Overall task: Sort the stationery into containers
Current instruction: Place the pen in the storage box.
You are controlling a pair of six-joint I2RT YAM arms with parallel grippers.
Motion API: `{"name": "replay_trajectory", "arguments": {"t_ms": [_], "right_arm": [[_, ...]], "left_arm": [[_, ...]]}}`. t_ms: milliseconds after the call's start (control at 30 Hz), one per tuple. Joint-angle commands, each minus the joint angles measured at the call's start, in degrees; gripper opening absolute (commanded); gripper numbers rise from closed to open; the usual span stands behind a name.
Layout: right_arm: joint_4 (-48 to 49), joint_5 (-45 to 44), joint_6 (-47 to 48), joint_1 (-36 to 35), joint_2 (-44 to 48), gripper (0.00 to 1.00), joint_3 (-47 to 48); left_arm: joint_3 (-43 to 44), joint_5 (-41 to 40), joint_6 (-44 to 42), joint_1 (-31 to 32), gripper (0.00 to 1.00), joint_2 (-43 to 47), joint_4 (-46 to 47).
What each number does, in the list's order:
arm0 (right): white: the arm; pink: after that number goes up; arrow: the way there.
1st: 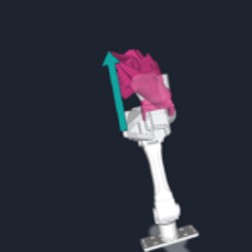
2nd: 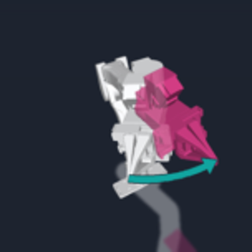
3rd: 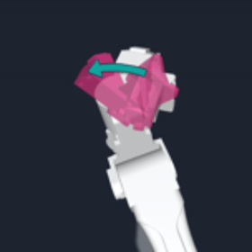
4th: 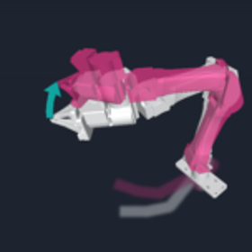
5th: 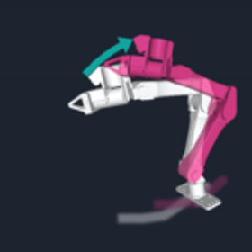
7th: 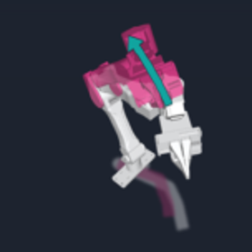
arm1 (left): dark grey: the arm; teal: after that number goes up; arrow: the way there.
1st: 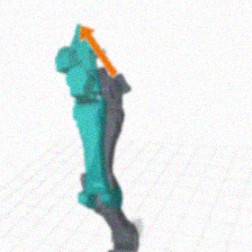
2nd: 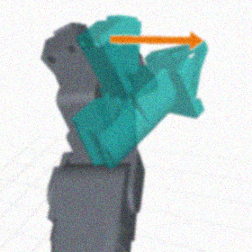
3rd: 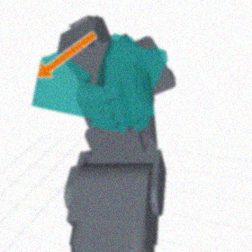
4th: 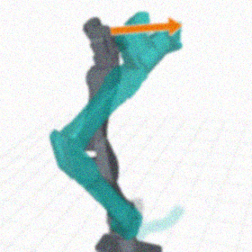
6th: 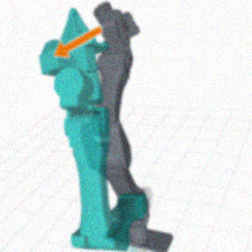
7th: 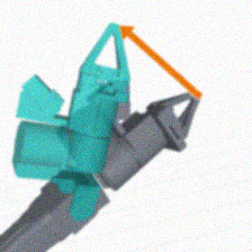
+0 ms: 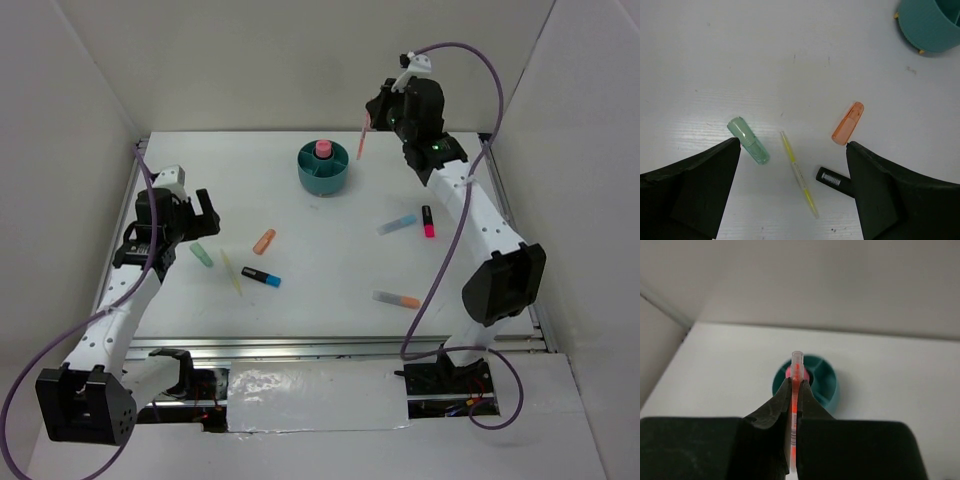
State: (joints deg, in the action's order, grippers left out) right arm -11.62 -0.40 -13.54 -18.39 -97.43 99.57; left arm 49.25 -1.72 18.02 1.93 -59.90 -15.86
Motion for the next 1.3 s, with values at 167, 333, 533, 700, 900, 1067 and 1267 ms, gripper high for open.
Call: {"name": "replay_trajectory", "arguments": {"t_ms": [167,333,533,700,900,1067,1267], "right_arm": [[22.6,-4.8,1.1,1.1,-7.3,0.0,-3.2],[27.9,-5.7,4.1,1.1,-12.2,0.0,-0.3],[30.8,-5.7,5.9,1.3,-18.2,0.0,2.7],[32.8,-6.1,6.0,1.2,-22.3,0.0,5.7],[35.2,-5.7,7.2,0.9,-25.6,0.0,8.2],[37.3,-5.3,9.8,0.0,-28.1,0.0,8.1],[38.0,-5.0,10.5,-0.6,-30.8,0.0,9.2]], "left_arm": [[-0.2,5.1,-1.1,-0.5,0.99,-0.2,9.6],[0.8,5.7,-2.3,-0.8,0.99,-2.2,10.7],[1.5,6.9,-2.3,-1.2,0.99,-4.3,11.7],[2.7,7.3,-3.2,-1.5,0.99,-6.0,11.7],[3.3,7.3,-3.5,-1.7,0.99,-7.5,12.1],[3.9,7.3,-3.9,-1.7,0.99,-8.5,11.7],[3.7,7.8,-4.4,-4.7,0.99,-8.7,11.5]]}}
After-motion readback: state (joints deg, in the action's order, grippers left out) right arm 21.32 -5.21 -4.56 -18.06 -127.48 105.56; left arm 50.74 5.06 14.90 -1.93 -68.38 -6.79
